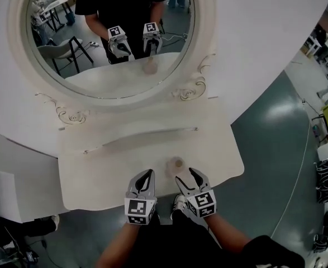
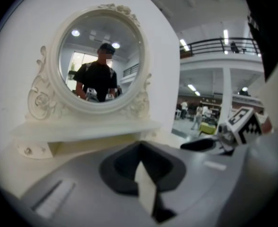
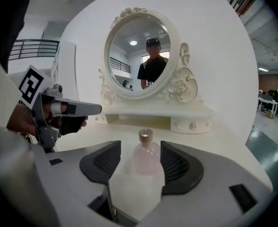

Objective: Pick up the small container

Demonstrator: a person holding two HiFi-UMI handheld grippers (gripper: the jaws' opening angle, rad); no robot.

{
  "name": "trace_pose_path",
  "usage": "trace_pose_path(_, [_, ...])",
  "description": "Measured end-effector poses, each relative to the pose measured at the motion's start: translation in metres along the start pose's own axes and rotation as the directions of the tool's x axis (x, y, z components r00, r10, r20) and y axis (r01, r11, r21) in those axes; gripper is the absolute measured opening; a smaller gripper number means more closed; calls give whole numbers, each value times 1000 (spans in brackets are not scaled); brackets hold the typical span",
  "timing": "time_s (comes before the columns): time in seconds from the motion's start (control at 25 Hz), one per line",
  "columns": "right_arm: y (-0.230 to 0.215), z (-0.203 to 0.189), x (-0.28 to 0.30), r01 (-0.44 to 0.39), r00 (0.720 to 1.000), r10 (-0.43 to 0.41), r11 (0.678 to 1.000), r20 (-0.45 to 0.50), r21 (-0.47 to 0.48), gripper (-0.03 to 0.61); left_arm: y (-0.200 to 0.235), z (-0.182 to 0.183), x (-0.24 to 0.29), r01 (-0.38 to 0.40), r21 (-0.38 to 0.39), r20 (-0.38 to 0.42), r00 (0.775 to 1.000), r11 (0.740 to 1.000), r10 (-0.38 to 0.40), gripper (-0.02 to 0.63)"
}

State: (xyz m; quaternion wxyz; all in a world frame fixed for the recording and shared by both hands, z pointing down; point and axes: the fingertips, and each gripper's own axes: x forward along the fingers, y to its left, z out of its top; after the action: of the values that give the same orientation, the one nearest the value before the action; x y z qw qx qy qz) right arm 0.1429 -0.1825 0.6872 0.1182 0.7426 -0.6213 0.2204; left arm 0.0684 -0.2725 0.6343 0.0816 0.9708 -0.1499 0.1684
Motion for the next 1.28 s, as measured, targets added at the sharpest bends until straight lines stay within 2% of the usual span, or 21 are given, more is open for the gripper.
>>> trace_pose_path(0.24, [-7, -30, 33, 27, 996, -28, 1000, -88, -12, 305, 1, -4, 3, -2, -6, -5, 1000, 1000, 2, 8])
trace_pose_path(0.48, [-10, -38, 64, 41, 990, -42, 999, -133, -15, 357, 10, -5, -1, -30, -7, -5, 1000, 1000, 30, 8])
trace_pose_path(0.72, [-17, -46, 87, 46, 980, -46, 999, -192, -4, 368, 25, -14, -10, -69, -22, -25, 997, 997, 68, 8])
trace_pose_path(1.04, [-23, -55, 105, 69, 962, -82, 996, -261, -58, 367, 33, -14, -16, -90, -28, -14, 996, 996, 89, 8])
trace_pose_path(1.28, [-23, -56, 106, 57, 953, -67, 997, -295, -44, 368, 36, -13, -16, -96, -27, -8, 995, 995, 95, 8])
